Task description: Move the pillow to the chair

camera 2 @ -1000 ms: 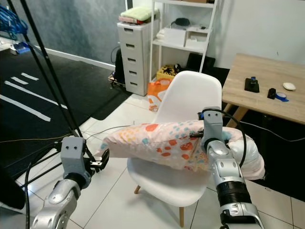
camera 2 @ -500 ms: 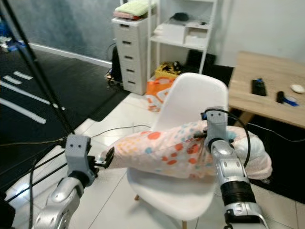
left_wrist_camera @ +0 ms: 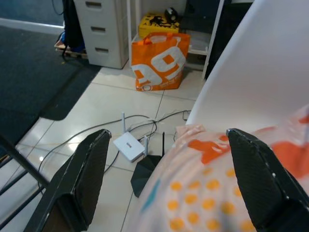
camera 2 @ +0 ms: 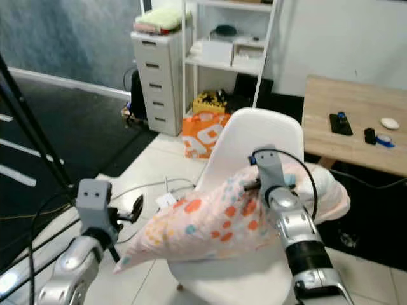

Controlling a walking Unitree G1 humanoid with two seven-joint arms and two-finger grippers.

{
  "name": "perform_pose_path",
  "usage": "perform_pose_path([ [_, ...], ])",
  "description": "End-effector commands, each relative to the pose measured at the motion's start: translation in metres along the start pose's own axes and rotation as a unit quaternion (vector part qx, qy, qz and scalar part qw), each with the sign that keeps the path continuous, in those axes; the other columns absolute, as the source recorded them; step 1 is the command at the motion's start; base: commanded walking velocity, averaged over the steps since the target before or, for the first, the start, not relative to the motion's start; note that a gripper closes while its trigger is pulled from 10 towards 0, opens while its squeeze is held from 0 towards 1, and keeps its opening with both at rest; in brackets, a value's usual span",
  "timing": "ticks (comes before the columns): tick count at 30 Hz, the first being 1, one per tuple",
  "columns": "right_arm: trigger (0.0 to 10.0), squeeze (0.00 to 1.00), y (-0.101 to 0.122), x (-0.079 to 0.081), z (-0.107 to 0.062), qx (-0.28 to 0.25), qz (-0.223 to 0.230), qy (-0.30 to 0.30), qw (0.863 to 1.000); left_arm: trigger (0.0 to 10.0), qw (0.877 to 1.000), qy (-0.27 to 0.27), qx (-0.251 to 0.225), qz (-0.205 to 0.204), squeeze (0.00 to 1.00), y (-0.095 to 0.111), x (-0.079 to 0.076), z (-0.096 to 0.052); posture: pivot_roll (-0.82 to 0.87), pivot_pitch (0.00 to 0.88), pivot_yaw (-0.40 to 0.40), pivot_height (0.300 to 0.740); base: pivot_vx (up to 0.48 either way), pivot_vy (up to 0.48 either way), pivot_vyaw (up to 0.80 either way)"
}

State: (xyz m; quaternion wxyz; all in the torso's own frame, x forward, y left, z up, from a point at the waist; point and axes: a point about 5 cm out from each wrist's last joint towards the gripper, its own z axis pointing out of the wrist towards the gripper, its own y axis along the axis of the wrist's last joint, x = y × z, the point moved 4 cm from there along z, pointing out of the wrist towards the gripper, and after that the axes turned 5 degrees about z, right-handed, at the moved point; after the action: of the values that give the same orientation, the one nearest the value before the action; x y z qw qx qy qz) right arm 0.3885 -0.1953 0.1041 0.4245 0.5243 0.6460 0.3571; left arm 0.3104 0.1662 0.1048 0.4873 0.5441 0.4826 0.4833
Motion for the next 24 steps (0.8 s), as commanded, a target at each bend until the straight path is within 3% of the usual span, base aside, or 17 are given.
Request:
perform_pose_path([
  [1, 10.0, 0.0, -0.003, 0.006, 0.001, 0.012, -0.005, 0.015, 1.0, 10.0, 1.0, -0.003, 0.006, -0.003, 0.0, -0.003, -0.003, -0.001, -0.19, 0.033, -0.032, 0.74, 0.274, 0.0, 0.0],
  [3, 10.0, 0.0, -0.016, 0.012, 0.001, 0.05, -0.005, 0.04, 0.998, 10.0, 1.0, -0.004, 0.006, -0.006, 0.0, -0.003, -0.003, -0.002, -0.19, 0.033, -0.031, 0.74, 0.0, 0.0, 0.0],
  [5, 10.0, 0.0, -0.031, 0.02, 0.0, 0.106, 0.083, 0.063, 0.989, 10.0, 1.0, -0.01, 0.006, -0.009, 0.0, -0.002, -0.005, -0.002, -0.19, 0.036, -0.032, 0.74, 0.0, 0.0, 0.0],
  [6, 10.0, 0.0, -0.031, 0.02, 0.0, 0.106, 0.083, 0.063, 0.989, 10.0, 1.0, -0.01, 0.006, -0.009, 0.0, -0.002, -0.005, -0.002, -0.19, 0.036, -0.032, 0.74, 0.0, 0.0, 0.0],
  [8, 10.0, 0.0, -0.045, 0.019, -0.001, 0.151, 0.127, 0.058, 0.979, 10.0, 1.0, -0.014, 0.007, -0.008, 0.0, -0.002, -0.006, -0.002, -0.19, 0.038, -0.029, 0.731, 0.0, 0.0, 0.0],
  [12, 10.0, 0.0, -0.049, 0.017, -0.001, 0.162, 0.136, 0.053, 0.976, 10.0, 1.0, -0.014, 0.008, -0.009, 0.0, -0.002, -0.006, -0.002, -0.19, 0.04, -0.031, 0.726, 0.0, 0.0, 0.0],
  [16, 10.0, 0.0, -0.067, 0.012, -0.002, 0.203, 0.17, 0.039, 0.963, 10.0, 1.0, -0.016, 0.011, -0.007, 0.0, -0.002, -0.006, -0.002, -0.19, 0.045, -0.028, 0.711, 0.0, 0.0, 0.0],
  [19, 10.0, 0.0, -0.081, 0.014, -0.003, 0.234, 0.222, 0.039, 0.946, 10.0, 1.0, -0.018, 0.012, -0.005, 0.0, -0.001, -0.006, -0.002, -0.19, 0.052, -0.027, 0.701, 0.0, 0.0, 0.0],
  [24, 10.0, 0.0, -0.095, 0.016, -0.006, 0.262, 0.231, 0.043, 0.936, 10.0, 1.0, -0.017, 0.013, -0.003, 0.0, 0.0, -0.004, -0.004, -0.18, 0.055, -0.027, 0.686, 0.0, 0.0, 0.0],
])
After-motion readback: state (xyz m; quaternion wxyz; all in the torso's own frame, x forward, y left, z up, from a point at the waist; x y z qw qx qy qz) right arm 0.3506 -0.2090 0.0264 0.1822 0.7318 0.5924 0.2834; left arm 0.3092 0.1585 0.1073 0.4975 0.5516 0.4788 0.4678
